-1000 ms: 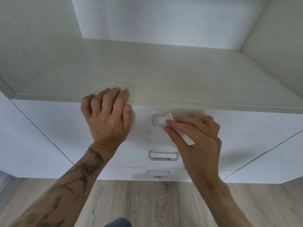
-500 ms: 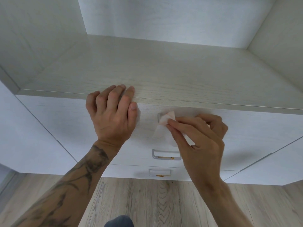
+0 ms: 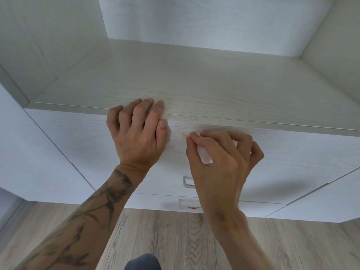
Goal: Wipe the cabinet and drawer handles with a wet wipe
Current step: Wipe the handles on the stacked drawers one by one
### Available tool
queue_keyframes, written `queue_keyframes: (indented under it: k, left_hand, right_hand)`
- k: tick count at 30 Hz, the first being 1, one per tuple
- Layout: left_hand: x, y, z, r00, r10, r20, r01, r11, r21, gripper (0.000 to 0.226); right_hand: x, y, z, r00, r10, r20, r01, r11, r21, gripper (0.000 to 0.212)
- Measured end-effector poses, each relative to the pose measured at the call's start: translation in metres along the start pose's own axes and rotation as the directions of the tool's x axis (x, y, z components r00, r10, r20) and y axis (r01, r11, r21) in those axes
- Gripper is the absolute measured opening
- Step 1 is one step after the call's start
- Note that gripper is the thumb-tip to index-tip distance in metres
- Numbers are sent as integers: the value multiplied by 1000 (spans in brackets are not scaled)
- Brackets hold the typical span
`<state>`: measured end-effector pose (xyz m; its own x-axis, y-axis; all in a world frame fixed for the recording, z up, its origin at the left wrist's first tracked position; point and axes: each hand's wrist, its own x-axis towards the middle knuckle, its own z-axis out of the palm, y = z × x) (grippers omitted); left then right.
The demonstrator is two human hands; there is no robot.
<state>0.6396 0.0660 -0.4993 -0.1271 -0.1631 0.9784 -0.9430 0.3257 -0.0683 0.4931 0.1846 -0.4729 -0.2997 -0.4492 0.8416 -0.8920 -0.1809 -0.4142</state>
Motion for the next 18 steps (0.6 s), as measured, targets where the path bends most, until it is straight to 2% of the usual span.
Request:
queue_keyframes:
  k: [4, 12, 18]
  left_hand:
    - [-1, 2, 0, 1000, -1, -2, 1, 1000, -1, 45]
    - [-1, 1, 2, 1000, 0, -14, 0, 1000, 2, 45]
    - [-1, 0, 2, 1000, -6, -19, 7, 1000, 7, 45]
  right_hand:
    - [-4, 0, -1, 998, 4, -58, -4, 1000, -2, 10]
    - [-3, 0, 1, 999, -17, -50, 18, 1000, 13, 11]
    - [-1, -4, 1, 999, 26, -30, -26, 1000, 0, 14]
